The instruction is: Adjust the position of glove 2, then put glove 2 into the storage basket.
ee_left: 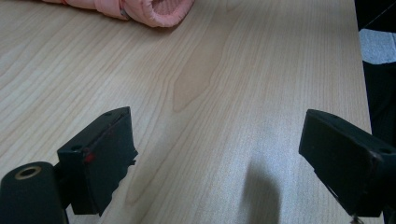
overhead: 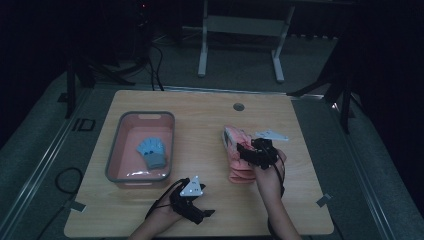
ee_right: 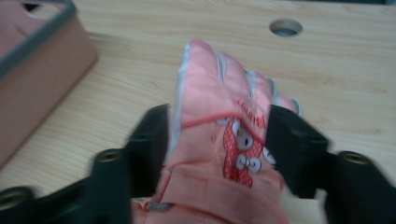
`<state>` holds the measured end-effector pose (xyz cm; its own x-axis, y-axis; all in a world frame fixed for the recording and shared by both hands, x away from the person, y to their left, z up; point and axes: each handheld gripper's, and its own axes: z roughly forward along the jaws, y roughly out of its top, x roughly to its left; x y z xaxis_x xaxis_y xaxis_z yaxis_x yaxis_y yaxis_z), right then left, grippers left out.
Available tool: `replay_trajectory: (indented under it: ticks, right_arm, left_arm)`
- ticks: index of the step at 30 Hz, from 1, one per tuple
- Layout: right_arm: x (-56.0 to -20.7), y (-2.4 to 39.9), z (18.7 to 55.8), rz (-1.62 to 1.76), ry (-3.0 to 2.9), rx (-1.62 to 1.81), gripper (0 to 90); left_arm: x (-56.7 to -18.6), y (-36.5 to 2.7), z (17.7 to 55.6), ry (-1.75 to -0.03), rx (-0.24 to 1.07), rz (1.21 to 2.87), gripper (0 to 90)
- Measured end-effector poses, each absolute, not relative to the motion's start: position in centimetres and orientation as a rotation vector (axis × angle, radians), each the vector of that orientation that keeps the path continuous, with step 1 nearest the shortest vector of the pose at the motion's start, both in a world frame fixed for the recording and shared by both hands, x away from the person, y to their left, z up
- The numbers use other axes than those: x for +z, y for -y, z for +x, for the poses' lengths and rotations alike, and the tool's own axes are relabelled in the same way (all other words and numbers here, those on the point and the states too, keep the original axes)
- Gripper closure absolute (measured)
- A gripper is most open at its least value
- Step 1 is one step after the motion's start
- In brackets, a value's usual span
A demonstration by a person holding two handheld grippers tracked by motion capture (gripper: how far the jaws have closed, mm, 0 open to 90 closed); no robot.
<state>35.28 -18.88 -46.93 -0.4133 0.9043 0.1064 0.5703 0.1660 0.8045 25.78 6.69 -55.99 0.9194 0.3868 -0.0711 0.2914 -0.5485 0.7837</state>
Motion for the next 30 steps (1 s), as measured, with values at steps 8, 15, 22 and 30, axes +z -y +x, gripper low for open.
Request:
replay_trajectory:
  ticks: [8,15,22,30]
  right_arm:
    - [-45.4,21.3,35.6,1.344,-2.086,1.209,15.0]
    - [-46.0,24.1,35.9,1.166,-2.184,1.166,11.8]
    - [-46.6,26.2,35.6,1.184,-2.240,1.201,11.6]
    - [-46.3,26.8,36.1,1.147,-2.268,1.204,16.3]
  left_arm:
    - [-56.0,-6.6,25.9,-0.506,0.139,2.190,10.6]
    - [-55.5,-6.3,26.0,-0.575,0.189,2.178,10.6]
    - [-53.3,-5.4,26.3,-0.609,0.239,2.148,10.6]
    - [-49.6,-3.4,28.1,-0.644,0.236,2.103,10.6]
